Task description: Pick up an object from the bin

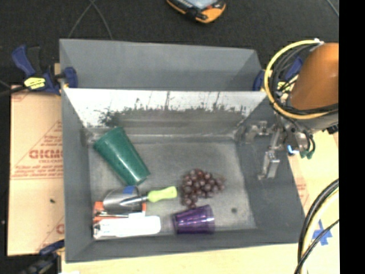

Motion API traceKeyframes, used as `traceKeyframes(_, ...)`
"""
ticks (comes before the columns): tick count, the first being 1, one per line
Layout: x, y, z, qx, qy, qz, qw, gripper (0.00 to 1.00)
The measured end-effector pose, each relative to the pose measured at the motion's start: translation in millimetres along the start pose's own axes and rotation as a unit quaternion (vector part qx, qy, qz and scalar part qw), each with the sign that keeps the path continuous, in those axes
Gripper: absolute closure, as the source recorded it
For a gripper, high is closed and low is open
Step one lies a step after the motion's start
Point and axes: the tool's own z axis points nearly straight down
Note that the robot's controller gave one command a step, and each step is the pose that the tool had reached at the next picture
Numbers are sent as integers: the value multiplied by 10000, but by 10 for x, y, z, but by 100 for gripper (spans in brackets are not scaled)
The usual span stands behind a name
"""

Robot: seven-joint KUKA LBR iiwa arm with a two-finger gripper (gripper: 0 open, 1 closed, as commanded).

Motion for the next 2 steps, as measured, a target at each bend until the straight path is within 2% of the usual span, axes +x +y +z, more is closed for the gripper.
traceKeyframes(1, -14, 8, -50, 8, -39, -23, 10000, 0)
traceKeyframes(2, -133, 745, 1092, 17, -47, -2225, 9749, 0)
